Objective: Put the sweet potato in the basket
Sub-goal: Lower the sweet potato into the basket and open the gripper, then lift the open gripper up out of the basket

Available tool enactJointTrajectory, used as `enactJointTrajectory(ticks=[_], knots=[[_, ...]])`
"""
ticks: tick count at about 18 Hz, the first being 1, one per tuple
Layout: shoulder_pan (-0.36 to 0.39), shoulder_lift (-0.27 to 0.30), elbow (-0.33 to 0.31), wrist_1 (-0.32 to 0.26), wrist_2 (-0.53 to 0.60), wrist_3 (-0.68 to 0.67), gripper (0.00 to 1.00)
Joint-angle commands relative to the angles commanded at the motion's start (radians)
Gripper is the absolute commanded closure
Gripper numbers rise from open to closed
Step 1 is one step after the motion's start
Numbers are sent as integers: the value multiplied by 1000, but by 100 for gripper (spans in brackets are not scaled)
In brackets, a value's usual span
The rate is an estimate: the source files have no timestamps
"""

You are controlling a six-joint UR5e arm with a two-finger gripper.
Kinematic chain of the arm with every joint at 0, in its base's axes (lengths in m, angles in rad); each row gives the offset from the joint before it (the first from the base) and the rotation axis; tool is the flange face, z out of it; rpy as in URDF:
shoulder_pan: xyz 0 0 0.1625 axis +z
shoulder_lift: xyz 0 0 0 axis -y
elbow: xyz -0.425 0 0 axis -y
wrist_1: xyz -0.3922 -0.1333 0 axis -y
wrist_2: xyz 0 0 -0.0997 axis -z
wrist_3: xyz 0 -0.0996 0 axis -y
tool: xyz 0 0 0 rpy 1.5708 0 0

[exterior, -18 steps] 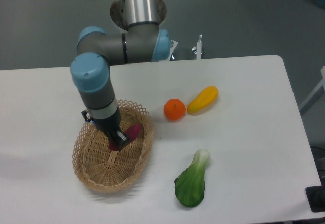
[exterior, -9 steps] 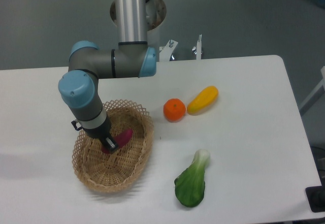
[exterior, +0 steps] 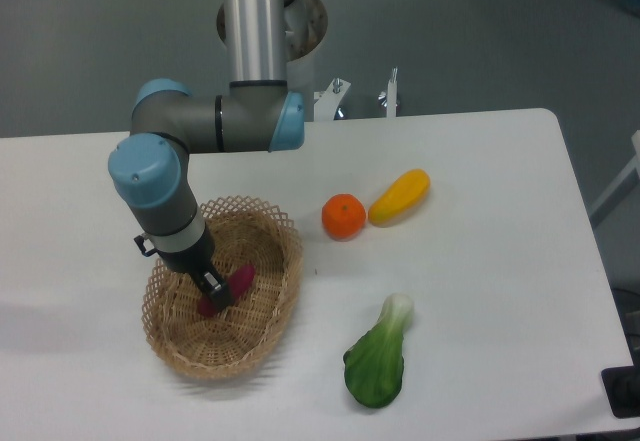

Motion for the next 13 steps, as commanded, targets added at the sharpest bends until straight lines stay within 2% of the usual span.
enactJointTrajectory(ticks=[4,10,12,13], knots=[[41,12,94,-5,3,-64,0],[170,38,186,-14,-3,-57,0],[225,48,200,-49,-8,-2,0],[248,61,210,-93,-8,45,0]])
